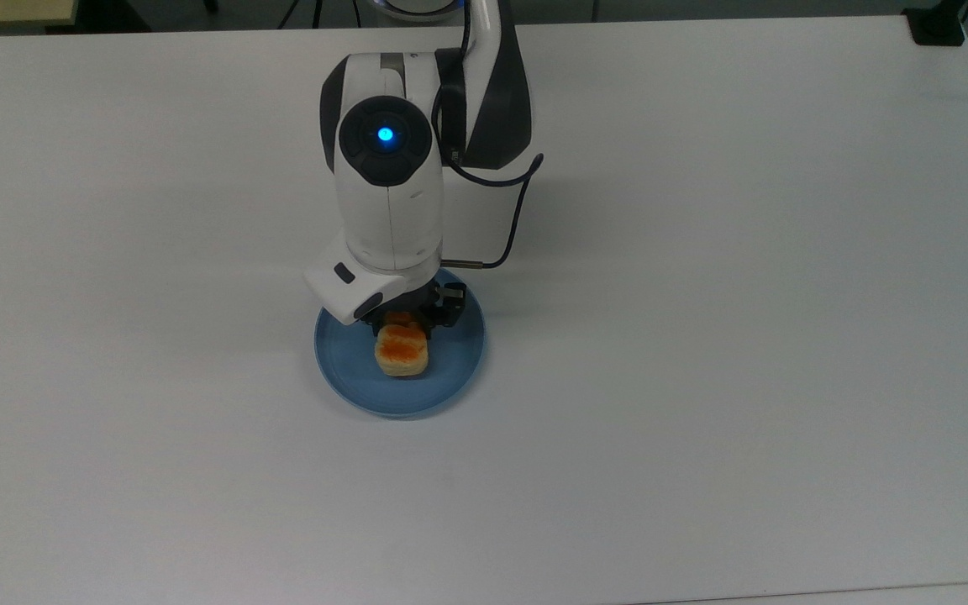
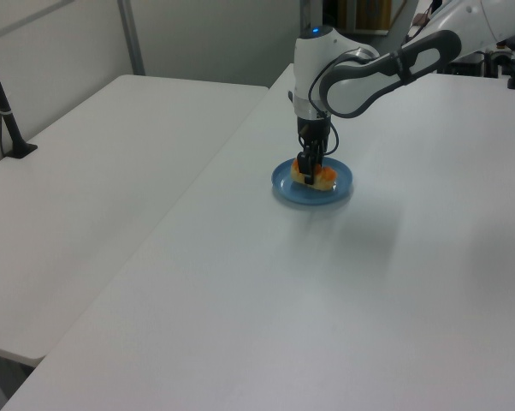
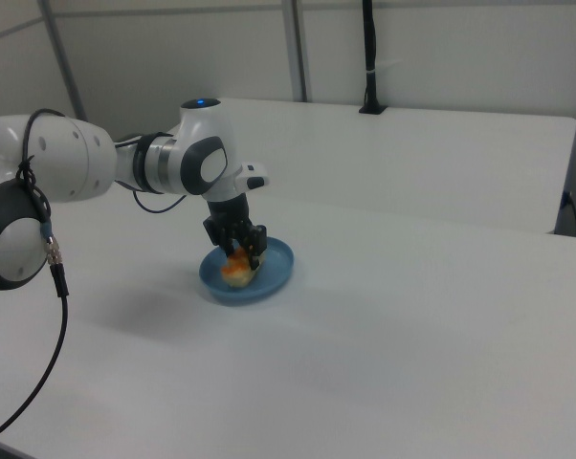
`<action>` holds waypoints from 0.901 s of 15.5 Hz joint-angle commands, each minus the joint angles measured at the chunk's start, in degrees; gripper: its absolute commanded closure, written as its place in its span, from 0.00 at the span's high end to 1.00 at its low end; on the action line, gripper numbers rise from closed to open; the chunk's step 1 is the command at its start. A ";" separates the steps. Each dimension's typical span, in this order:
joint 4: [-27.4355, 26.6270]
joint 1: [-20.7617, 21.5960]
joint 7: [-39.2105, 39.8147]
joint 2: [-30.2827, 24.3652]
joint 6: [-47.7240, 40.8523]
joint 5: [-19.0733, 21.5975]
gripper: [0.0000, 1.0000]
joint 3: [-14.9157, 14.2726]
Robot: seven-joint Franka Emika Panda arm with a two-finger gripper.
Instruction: Put the bread onto the plate
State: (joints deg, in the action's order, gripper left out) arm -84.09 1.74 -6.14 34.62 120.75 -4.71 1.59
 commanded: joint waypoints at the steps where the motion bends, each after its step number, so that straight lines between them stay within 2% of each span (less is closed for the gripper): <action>1: 1.21 1.85 -1.76 -0.08 0.10 -0.74 1.00 -0.19; 5: 0.69 2.56 -3.78 -5.86 -1.48 -0.65 1.00 -0.19; 11: -0.45 2.13 -3.53 -19.31 -19.65 -0.56 1.00 -0.10; 14: -5.36 2.04 -3.44 -27.56 -24.58 -0.56 1.00 -0.19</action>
State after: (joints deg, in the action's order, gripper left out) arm -81.78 3.74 -8.55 16.28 99.63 -4.71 1.52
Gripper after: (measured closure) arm 0.000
